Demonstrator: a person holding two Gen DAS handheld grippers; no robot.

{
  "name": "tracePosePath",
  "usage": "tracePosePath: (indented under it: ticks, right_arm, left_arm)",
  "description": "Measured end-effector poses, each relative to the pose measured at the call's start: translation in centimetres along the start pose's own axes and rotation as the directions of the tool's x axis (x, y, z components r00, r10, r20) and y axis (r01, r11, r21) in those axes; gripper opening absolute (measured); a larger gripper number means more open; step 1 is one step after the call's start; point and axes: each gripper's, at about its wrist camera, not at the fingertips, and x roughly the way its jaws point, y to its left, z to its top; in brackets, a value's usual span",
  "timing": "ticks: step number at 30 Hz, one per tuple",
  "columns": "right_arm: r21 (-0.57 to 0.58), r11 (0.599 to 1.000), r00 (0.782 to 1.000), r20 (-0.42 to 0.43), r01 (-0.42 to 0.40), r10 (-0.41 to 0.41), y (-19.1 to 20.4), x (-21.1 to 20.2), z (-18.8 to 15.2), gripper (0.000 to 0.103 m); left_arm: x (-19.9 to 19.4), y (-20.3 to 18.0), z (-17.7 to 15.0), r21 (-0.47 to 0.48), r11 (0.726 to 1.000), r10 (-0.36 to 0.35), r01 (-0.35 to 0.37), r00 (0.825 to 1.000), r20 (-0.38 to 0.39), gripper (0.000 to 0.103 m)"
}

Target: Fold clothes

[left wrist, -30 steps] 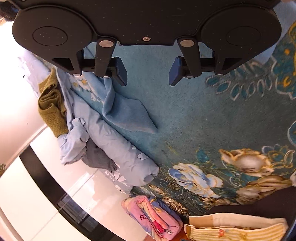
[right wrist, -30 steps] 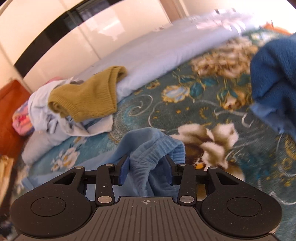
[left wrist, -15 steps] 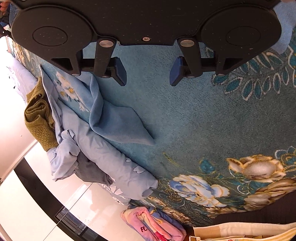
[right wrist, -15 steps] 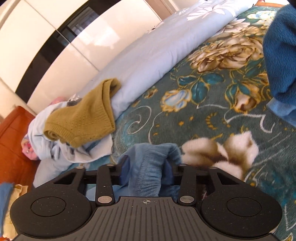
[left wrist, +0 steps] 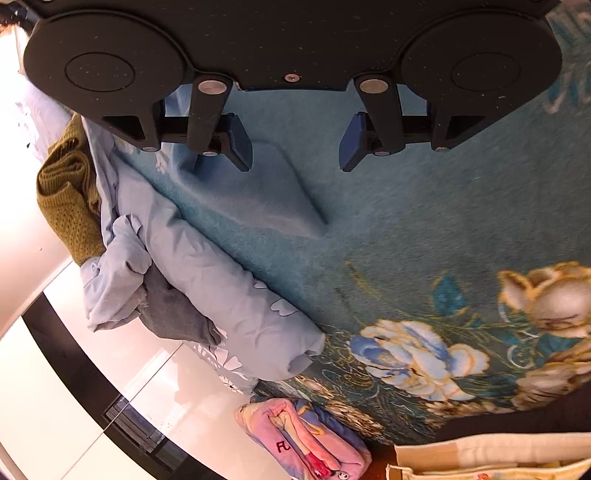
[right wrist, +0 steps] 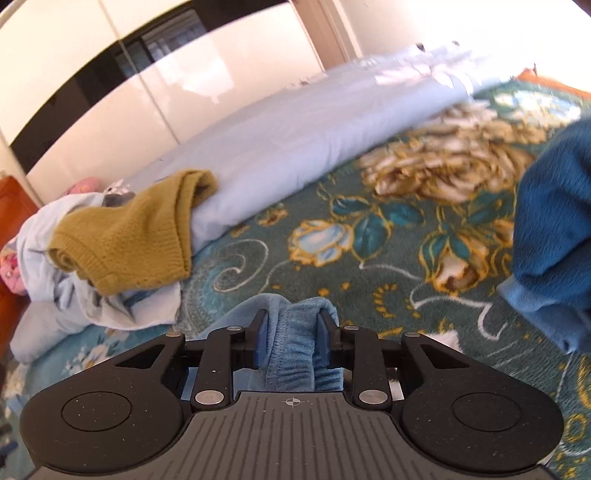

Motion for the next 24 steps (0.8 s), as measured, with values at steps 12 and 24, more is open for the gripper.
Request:
tracePosePath:
  ticks: [12,24]
  right_arm:
    - [-0.227,0.974,0.994,0.108,-0.003,0.028,1.4,-7.7,-0.6,0.034]
    - [-0.166,0.978,0.991,0.026,-0.125,0.131,2.1,-7.3,-2.9,0.039]
  left_arm:
    - [1.0,-0.5,-0.2,-0.312,0.939,-0.129,0.143,0.99,0.065,0.059]
    - [4.8,-5.6,0.2,-0.214,0.977,-0.022,0.008,0.998,-0.059,0.037]
